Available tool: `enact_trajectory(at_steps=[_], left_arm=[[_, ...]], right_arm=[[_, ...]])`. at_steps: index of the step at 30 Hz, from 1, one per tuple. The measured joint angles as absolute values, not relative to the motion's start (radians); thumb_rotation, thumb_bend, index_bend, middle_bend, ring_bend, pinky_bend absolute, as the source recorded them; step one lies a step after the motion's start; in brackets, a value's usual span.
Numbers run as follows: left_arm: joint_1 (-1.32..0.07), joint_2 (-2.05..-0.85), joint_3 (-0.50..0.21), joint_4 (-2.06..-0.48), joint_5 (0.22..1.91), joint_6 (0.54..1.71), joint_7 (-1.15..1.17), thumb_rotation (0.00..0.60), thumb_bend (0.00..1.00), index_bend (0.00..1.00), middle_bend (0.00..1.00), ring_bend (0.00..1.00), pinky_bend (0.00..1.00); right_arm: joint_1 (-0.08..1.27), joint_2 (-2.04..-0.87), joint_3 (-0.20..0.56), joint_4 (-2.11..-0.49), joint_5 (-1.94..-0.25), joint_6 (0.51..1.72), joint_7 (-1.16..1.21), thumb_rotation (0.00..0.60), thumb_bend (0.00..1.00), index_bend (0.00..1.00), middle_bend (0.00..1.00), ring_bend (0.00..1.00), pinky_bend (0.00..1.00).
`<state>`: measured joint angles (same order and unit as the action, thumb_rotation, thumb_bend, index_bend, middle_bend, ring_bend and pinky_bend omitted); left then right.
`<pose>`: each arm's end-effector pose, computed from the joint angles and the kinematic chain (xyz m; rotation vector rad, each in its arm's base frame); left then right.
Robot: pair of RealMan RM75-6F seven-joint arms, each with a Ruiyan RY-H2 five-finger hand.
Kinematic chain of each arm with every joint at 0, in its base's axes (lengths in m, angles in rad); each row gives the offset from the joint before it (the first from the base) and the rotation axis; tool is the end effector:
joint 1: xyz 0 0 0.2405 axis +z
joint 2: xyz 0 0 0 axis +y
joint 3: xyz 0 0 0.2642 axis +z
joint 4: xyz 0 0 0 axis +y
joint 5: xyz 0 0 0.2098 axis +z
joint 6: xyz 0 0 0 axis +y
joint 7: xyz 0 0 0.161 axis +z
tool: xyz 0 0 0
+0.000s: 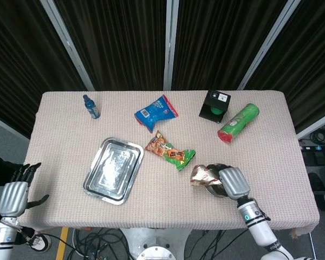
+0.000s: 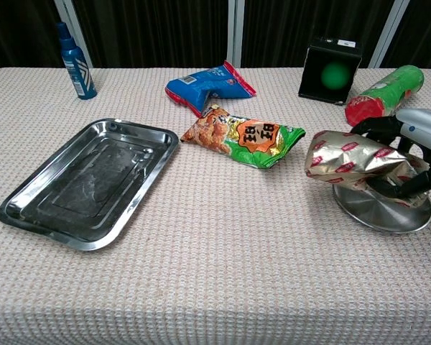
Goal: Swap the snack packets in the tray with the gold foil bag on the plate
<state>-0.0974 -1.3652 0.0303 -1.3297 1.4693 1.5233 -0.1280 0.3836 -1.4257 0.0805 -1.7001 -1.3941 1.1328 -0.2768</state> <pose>-0.3515 0.1887 0.1007 -1.3546 -1.0002 -0.9444 -0.2066 -0.2619 0.0134 1.7721 -1.0560 0.9813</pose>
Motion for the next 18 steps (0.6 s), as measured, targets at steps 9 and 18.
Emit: enact_trajectory(at_steps=[9,18], left_arm=[[-0.075,-1.354,0.016,-1.326,1.475,1.54,-0.149,0.6,0.12,0.12,0.15,0.08,0.15],[-0.063,-1.355,0.006,-1.305,1.476,1.535,-0.171,0.6,0.12,0.12,0.15,0.08,0.15]], right_arm=[[0.489,-1.484,0.111,-1.775,-1.417,1.064,-0.371,0.6,0.3,0.31,0.44,0.39,0.52],[0.572,-1.668,0.156,-1.675,-1.332,1.015,-0.439,0.6,0.26,0.31,0.42,0.39,0.52]])
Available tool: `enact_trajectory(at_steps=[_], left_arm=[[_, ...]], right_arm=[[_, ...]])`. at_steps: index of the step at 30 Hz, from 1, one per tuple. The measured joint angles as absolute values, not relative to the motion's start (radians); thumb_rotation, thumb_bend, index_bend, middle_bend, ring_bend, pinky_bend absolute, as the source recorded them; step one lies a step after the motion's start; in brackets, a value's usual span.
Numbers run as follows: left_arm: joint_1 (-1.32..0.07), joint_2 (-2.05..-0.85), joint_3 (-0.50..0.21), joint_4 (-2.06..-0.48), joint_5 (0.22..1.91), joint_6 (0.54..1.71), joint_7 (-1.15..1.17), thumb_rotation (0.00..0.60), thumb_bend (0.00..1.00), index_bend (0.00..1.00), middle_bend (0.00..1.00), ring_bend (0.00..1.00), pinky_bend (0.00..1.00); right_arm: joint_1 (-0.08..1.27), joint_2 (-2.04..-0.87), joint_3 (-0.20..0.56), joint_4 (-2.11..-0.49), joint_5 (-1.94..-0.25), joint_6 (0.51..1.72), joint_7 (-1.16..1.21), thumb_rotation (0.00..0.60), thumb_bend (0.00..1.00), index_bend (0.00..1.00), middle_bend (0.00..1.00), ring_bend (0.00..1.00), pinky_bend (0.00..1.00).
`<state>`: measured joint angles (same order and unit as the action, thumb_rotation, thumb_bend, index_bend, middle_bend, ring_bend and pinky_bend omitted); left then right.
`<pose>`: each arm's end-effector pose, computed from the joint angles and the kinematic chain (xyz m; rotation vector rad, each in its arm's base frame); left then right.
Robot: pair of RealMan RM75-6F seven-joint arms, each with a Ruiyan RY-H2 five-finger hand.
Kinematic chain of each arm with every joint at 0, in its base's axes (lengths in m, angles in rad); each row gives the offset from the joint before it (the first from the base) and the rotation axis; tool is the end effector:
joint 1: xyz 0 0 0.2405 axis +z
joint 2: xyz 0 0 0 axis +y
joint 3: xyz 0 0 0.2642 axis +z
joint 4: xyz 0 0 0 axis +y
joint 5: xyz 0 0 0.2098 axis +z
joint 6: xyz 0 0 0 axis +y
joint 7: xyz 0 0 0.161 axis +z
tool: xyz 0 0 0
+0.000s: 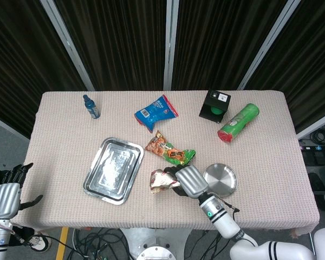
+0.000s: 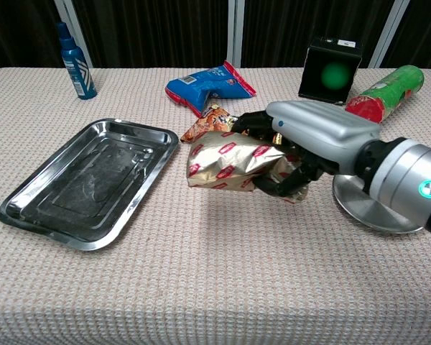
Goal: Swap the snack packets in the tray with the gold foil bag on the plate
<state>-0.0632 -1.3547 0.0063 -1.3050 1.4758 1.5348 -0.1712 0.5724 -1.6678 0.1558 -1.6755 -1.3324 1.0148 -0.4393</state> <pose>-0.3609 0.1820 0.1122 -1.3111 -0.9975 -0.9513 -0.1039 -0.2779 -0.0563 1.9775 -0.9927 1.1231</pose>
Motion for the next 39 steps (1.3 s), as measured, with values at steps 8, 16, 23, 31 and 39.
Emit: enact_trajectory(at_steps=[8,16,23,31,39], left_arm=[[-0.052,-1.358,0.004,-1.286,1.474,1.523,-0.183,0.6,0.12,0.12,0.15,0.08,0.15],[-0.044,-1.359,-0.001,-1.281,1.477,1.523,-0.193,0.6,0.12,0.12,0.15,0.08,0.15],[-0.034,-1.355,-0.003,-1.281,1.488,1.535,-0.206,0.6,0.12,0.12,0.16,0.08,0.15],[-0.03,-1.355,-0.007,-1.292,1.515,1.562,-0.208,0.6,0.12,0.12,0.16,0.08,0.15],[-0.028,-1.341,-0.006,-1.322,1.532,1.57,-0.215,0.6,0.12,0.12,0.16,0.08,0.15]], right_arm=[[0.638,-1.779,0.174,-1.549,-1.299,0.969,-0.414,0.6,0.08,0.04,0.17,0.13,0.24],[0.665,-1.775,0.175,-1.545,-1.331,0.954,-0.329,0.6,0.0,0.0,0.03,0.0,0.09],[0.624,-1.615,0.166,-1.696,-1.41,1.061,-0.306,0.6,0.0,0.0,0.04,0.0,0.09],[0.623,-1.527,0.233,-1.705,-1.33,1.091,-0.309,0.6,0.0,0.0,0.05,0.0,0.07],[0.741,-1.641,0.304,-1.472,-1.038,0.954,-0.402,0.6,0.0,0.0,0.04,0.0,0.02]])
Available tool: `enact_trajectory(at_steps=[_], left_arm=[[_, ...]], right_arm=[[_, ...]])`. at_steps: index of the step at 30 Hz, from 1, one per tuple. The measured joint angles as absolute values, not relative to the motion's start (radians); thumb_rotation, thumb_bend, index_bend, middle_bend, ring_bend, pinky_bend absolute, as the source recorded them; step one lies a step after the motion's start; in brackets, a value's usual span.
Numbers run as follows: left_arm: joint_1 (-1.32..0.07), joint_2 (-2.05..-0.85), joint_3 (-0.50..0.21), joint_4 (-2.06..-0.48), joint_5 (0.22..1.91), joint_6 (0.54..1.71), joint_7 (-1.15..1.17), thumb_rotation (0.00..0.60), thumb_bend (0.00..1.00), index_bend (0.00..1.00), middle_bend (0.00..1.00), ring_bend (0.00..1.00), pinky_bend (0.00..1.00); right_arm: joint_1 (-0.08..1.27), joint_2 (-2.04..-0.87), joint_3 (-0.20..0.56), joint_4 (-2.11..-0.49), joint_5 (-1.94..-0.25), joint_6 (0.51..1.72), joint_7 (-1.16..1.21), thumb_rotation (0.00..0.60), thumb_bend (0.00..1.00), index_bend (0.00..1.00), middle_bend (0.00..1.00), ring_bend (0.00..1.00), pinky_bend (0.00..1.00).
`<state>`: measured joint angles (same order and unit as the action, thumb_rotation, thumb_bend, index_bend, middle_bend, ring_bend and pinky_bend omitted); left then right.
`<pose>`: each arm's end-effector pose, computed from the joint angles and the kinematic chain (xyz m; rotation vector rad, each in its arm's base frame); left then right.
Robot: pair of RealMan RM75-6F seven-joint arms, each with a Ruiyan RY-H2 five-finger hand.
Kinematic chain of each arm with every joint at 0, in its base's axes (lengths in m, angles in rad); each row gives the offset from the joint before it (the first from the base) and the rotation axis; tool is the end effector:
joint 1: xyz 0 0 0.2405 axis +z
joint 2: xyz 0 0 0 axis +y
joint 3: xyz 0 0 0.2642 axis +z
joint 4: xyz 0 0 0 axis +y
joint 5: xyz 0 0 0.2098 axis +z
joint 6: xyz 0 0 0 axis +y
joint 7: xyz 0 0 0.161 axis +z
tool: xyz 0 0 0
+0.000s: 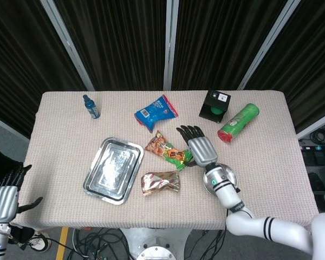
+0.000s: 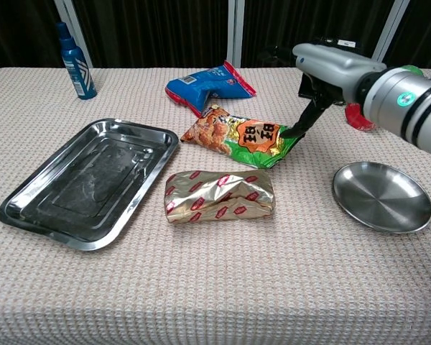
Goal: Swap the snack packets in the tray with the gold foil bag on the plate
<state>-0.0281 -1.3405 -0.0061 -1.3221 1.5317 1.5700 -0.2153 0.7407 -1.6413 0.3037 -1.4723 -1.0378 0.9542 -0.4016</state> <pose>-0.3546 0.1721 0.1184 -1.2998 -1.0017 -1.0179 -0.1201 -0.3756 -0.0318 1.7709 -1.0401 1.0202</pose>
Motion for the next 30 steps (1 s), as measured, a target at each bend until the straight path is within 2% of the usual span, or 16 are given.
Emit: enact_trajectory(at_steps=[9,11,14,15,19,22,27,30], left_arm=[[-0.021,-1.329,-0.01,-1.319,1.523,1.568,-0.236,0.6,0.12,0.12,0.16,0.08,0.15],[-0.02,-1.329,-0.009,-1.315,1.524,1.564,-0.239,0.6,0.12,0.12,0.16,0.08,0.15],[-0.02,-1.33,-0.01,-1.31,1.522,1.56,-0.244,0.6,0.12,0.12,0.16,0.08,0.15],[-0.02,-1.331,-0.011,-1.308,1.52,1.559,-0.246,0.6,0.12,0.12,0.16,0.08,0.15],[-0.019,-1.335,-0.011,-1.302,1.516,1.553,-0.251,0.6,0.12,0.12,0.16,0.08,0.15],[-0.017,-1.336,-0.01,-1.297,1.515,1.549,-0.255,0.6,0.12,0.12,0.16,0.08,0.15],[-0.016,-1.337,-0.008,-1.295,1.514,1.542,-0.26,0.6,0.12,0.13,0.16,0.08,0.15],[-0.015,-1.337,-0.003,-1.299,1.523,1.542,-0.268,0.6,0.12,0.13,0.16,0.08,0.15]], right_arm=[[0.845,-1.762,0.329,-1.31,-0.864,0.841,-0.43,0.6,0.0,0.0,0.08,0.0,0.06],[0.853,-1.777,0.327,-1.286,-0.851,0.834,-0.426,0.6,0.01,0.0,0.1,0.01,0.09],[0.865,-1.799,0.324,-1.253,-0.836,0.825,-0.416,0.6,0.02,0.01,0.19,0.1,0.2],[0.868,-1.804,0.323,-1.243,-0.834,0.82,-0.411,0.6,0.03,0.04,0.23,0.15,0.26],[0.878,-1.823,0.317,-1.197,-0.848,0.804,-0.374,0.6,0.1,0.31,0.37,0.31,0.47],[0.879,-1.839,0.31,-1.163,-0.876,0.803,-0.339,0.6,0.15,0.47,0.48,0.43,0.61],[0.875,-1.846,0.294,-1.137,-0.927,0.804,-0.292,0.6,0.26,0.66,0.61,0.56,0.75],[0.864,-1.838,0.289,-1.135,-0.951,0.814,-0.263,0.6,0.29,0.7,0.65,0.58,0.77]])
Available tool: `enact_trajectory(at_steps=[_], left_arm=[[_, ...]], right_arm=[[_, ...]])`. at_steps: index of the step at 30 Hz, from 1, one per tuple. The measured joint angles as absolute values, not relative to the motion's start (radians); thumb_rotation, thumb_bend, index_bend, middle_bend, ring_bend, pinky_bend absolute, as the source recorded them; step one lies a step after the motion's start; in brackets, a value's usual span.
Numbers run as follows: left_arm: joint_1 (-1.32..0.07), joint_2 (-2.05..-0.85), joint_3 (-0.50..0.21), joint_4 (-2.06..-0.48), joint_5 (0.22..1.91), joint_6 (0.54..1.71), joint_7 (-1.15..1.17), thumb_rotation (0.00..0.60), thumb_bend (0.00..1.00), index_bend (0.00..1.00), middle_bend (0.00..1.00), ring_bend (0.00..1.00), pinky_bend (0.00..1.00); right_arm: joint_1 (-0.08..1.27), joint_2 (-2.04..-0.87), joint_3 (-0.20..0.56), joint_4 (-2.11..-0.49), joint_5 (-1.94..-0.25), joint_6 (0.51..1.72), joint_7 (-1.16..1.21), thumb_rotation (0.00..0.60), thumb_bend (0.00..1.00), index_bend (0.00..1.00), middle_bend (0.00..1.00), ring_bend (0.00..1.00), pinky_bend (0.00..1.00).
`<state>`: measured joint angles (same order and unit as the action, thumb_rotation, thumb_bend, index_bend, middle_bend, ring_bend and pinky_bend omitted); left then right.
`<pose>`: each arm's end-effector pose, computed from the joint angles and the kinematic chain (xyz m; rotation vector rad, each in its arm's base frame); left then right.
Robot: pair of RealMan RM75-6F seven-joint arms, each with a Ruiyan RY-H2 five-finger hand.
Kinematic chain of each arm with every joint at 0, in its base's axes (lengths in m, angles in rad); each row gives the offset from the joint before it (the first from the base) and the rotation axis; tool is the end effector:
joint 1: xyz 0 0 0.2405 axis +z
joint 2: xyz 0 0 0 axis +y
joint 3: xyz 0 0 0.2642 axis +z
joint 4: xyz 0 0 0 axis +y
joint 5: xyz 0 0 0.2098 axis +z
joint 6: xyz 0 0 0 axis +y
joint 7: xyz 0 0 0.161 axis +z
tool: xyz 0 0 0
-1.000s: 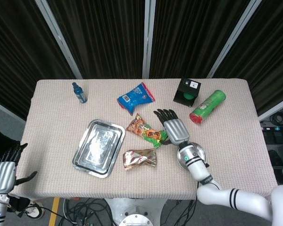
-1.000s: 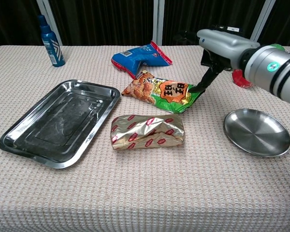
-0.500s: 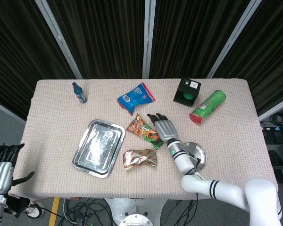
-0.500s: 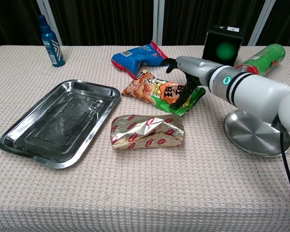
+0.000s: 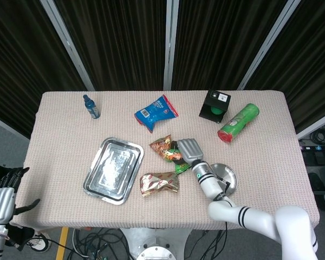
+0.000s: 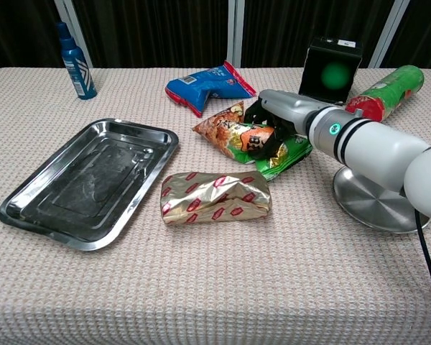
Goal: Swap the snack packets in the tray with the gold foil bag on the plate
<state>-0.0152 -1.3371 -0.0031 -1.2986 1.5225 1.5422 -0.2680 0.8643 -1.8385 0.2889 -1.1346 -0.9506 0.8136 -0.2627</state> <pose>-0.3651 0.1669 0.1184 -1.2852 -1.0542 -1.0031 -0.1242 -0.4010 -0.0972 1.7829 -1.1964 0.9363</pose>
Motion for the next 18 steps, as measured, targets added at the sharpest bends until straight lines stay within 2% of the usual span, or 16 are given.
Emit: enact_trajectory(at_steps=[7,12,18], left_arm=[[-0.016,-1.337,-0.004,-1.304,1.528,1.543,-0.267,0.6,0.12,0.13,0.16,0.08,0.15],[-0.021,-1.337,-0.009,-1.316,1.529,1.543,-0.255,0.6,0.12,0.13,0.16,0.08,0.15],[-0.03,-1.338,-0.012,-1.344,1.551,1.552,-0.231,0.6,0.12,0.13,0.16,0.08,0.15]], right_arm=[[0.818,-1.767,0.291,-1.211,-1.034,0.889,-0.18,0.6,0.29,0.7,0.65,0.58,0.77],[0.753,-1.632,0.273,-1.372,-1.125,0.974,-0.146,0.6,0.29,0.71,0.65,0.58,0.77],[0.623,-1.429,0.166,-1.551,-1.226,1.049,-0.113,0.6,0.28,0.71,0.65,0.58,0.77]])
